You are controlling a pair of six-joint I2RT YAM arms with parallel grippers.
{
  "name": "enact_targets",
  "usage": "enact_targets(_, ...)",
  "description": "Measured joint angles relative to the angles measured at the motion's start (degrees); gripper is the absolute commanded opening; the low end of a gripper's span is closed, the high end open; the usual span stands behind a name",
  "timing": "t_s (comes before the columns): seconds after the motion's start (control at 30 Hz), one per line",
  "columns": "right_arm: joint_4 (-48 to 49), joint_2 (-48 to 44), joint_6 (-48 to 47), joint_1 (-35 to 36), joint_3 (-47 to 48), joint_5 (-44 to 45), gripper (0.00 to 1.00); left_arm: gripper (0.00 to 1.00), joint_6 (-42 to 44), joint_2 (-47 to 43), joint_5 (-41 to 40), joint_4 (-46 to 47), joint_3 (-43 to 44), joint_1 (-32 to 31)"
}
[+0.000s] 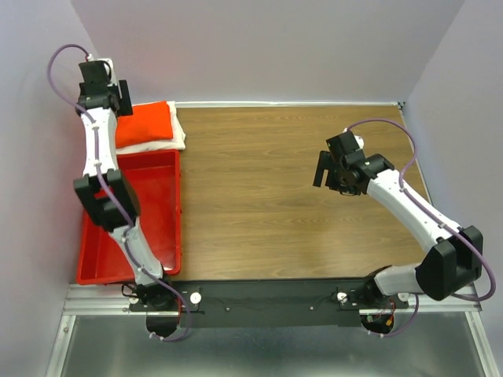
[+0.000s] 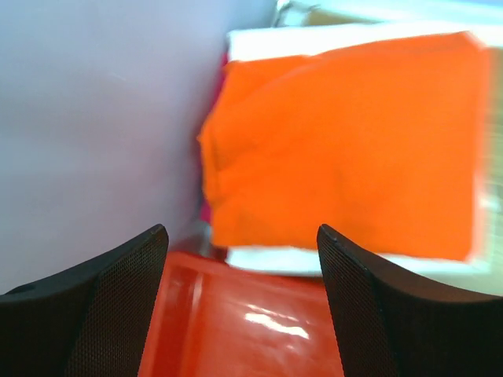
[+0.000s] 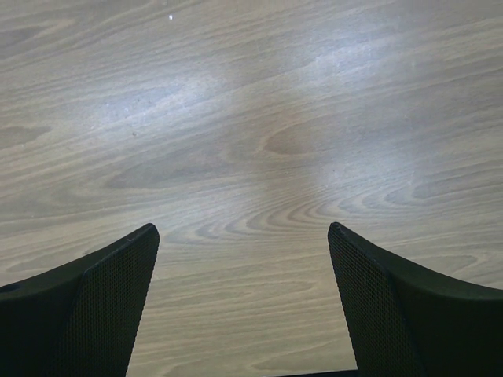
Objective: Fold and stack the t-shirts
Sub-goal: Reset both grippers
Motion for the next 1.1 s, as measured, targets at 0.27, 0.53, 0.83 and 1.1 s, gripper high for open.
enact_targets(0.27,0.0,-4.2,-1.2,0.0,3.1,4.7,0.97,0.93,-9.7,-35.6,15.9,9.4,-25.2,-3.7)
enact_targets(0.53,0.0,-17.8,-3.5,0.0,3.9,10.7,1.00,0.95,-20.3,-68.3,20.7,13.4,-47.3,-9.9)
enact_targets(0.83,0.5,-36.6,-6.7,0.0,-0.7,14.3,1.00,0.96,-27.2,-94.9,10.6,7.5,-59.2,-13.6)
enact_targets(1.1,2.4,-50.0,-7.8,0.0,-9.2,14.7,1.00,0.97,-28.0,-106.7,0.7,4.2,-61.1,-16.0)
